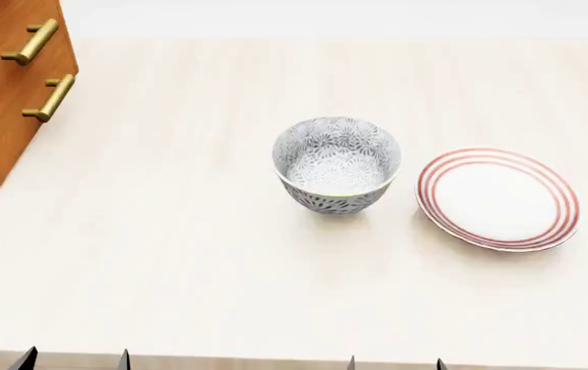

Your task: Put the bowl on top of the cabinet.

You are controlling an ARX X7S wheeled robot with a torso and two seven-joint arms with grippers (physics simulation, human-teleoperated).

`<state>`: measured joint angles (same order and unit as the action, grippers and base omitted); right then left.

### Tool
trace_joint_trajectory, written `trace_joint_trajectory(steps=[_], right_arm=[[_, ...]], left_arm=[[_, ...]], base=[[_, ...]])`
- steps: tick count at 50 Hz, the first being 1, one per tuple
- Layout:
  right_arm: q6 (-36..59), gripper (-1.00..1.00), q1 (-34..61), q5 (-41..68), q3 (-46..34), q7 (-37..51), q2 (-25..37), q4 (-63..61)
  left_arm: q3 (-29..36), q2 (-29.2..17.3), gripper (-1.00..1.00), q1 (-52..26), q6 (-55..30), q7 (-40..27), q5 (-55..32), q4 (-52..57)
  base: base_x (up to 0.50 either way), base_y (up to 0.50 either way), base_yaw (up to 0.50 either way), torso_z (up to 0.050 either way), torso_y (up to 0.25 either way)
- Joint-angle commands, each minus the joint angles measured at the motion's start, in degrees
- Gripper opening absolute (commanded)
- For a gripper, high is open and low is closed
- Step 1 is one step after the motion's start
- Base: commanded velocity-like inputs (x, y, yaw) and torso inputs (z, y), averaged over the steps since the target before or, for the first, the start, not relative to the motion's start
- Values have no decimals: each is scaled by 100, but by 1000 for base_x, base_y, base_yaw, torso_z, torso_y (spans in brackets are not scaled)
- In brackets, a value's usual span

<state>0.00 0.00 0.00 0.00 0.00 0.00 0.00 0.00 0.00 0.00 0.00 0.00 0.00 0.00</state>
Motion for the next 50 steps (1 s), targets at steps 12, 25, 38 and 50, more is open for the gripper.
trace_joint_trajectory(steps=[12, 25, 38, 50], right_arm=[[-38, 100, -29, 289, -326, 277, 278, -49], [12, 100, -256, 521, -329, 471, 408, -504], [-361, 100, -859, 561, -385, 649, 519, -1201], [-548, 100, -990, 605, -470, 730, 591, -1290]], left_arm=[[294, -262, 100, -19, -59, -332, -274, 6], [463, -342, 100, 301, 111, -751, -108, 559], [755, -486, 100, 695, 424, -806, -80, 1129], [875, -574, 100, 755, 447, -944, -24, 1229]], base=[[0, 0, 0, 0, 0], [0, 0, 0, 0, 0], [0, 0, 0, 0, 0], [0, 0, 0, 0, 0]])
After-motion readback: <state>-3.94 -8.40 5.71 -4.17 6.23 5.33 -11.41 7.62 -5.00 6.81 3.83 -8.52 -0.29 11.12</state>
